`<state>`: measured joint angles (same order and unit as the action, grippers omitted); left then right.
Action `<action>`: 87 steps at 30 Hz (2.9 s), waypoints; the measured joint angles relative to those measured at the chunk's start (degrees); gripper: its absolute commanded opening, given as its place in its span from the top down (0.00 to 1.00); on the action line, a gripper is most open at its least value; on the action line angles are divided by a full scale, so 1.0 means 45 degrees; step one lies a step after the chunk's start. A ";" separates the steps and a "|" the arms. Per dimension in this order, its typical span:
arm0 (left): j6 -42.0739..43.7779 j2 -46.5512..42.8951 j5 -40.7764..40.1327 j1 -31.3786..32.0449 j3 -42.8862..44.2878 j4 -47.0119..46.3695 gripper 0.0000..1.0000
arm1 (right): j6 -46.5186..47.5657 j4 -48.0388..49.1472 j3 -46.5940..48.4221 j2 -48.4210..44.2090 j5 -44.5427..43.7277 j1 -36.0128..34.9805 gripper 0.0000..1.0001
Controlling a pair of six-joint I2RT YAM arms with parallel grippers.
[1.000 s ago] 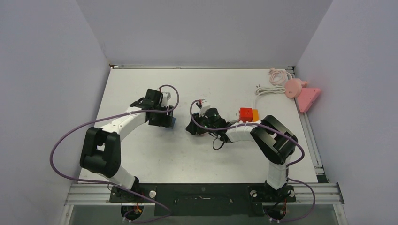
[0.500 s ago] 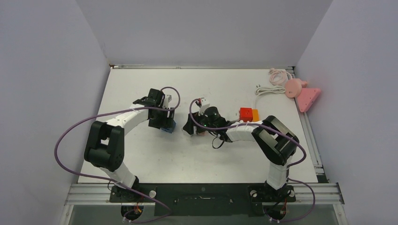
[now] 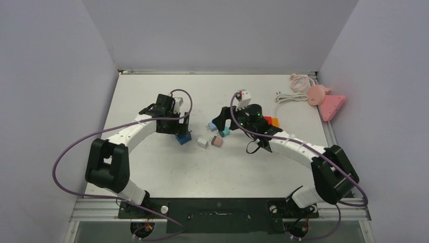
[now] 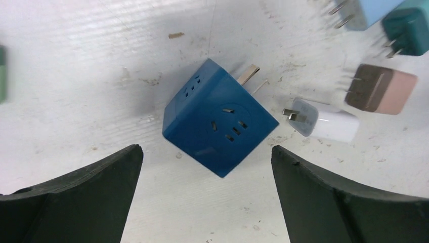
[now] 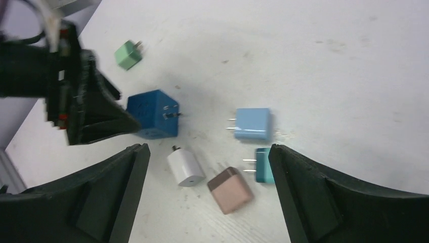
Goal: Pull the plug off the socket
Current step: Place the plug at the center of the board, then remove the plug from the socket.
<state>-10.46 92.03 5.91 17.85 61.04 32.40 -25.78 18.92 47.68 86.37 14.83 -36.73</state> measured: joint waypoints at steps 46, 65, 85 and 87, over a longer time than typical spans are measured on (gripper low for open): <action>-0.0539 -0.4265 0.0131 0.0000 -0.1205 -0.1608 0.04 | 0.0223 -0.4765 -0.2414 -0.1175 -0.0656 0.8072 0.93; -0.1219 -0.4357 0.2827 0.1200 -0.1841 -0.3653 0.04 | -0.1943 -0.0262 -0.3696 -0.0393 0.3730 0.6470 0.95; -0.5319 -0.0646 0.6504 0.1661 -0.1511 -0.8301 0.29 | -0.4983 0.7907 -0.4964 0.2924 0.5799 0.4303 0.95; -0.5323 -0.0500 0.6411 0.1666 -0.1511 -0.8242 0.30 | -0.5003 0.7995 -0.4964 0.2934 0.5799 0.4303 0.95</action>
<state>-34.41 89.78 34.76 25.34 54.24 -4.69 -48.29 54.89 25.34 99.57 40.93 -17.37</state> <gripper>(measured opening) 0.715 0.379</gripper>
